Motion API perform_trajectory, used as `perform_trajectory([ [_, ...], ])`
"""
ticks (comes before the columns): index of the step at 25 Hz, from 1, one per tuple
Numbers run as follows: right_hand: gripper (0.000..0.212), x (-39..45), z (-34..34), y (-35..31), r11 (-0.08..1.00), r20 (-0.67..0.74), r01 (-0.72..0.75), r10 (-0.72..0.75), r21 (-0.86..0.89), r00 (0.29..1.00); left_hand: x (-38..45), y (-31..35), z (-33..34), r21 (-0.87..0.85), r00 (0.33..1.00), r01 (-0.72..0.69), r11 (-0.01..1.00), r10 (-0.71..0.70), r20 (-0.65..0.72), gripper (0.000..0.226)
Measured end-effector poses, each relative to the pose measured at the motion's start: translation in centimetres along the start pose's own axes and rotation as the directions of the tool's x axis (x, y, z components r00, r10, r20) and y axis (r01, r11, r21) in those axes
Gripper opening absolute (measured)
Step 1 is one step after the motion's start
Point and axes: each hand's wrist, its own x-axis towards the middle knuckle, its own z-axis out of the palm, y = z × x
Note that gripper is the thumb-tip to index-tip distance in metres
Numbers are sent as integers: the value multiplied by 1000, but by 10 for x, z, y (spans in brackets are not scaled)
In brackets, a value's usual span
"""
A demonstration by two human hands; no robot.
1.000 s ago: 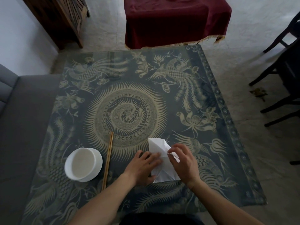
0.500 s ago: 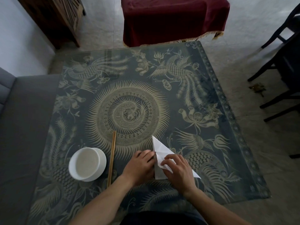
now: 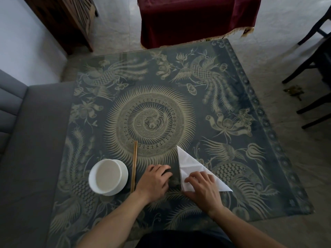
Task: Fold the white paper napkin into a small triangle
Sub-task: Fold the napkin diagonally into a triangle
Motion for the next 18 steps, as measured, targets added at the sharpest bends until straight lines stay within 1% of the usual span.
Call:
perform_trajectory([
  [5,46,-7,1,-7,999,68,40,-40,7,997,1,-2,1,-2,999,-43,999,43,-27,29],
  [6,44,-10,2,-8,998,60,57,-58,14,997,2,-2,0,-2,998,-55,999,54,-32,28],
  [8,35,-17,1,-7,996,1,84,-84,17,996,7,1,-1,-3,996,-75,997,75,-46,27],
  [9,33,-20,1,-5,998,-37,67,-66,10,997,11,3,-2,-7,995,-87,996,86,-59,26],
  [10,34,-24,0,-3,1000,-69,16,-16,-3,998,17,6,-3,-10,992,-101,995,101,-70,25],
  [11,38,-28,-1,0,998,-83,-67,65,-21,994,22,11,-3,-11,990,-120,993,119,-74,25],
  [13,54,-33,-5,7,965,-50,-251,248,-73,967,35,26,-1,-7,981,-181,984,180,-68,28],
  [14,60,-36,-6,12,944,-21,-315,314,-98,949,42,35,2,-7,974,-218,976,217,-58,32],
  [16,67,-42,-2,19,920,45,-370,379,-129,924,51,54,10,2,965,-263,965,263,-3,46],
  [18,70,-45,3,23,916,98,-372,388,-152,916,55,70,20,33,959,-278,960,275,72,57],
])
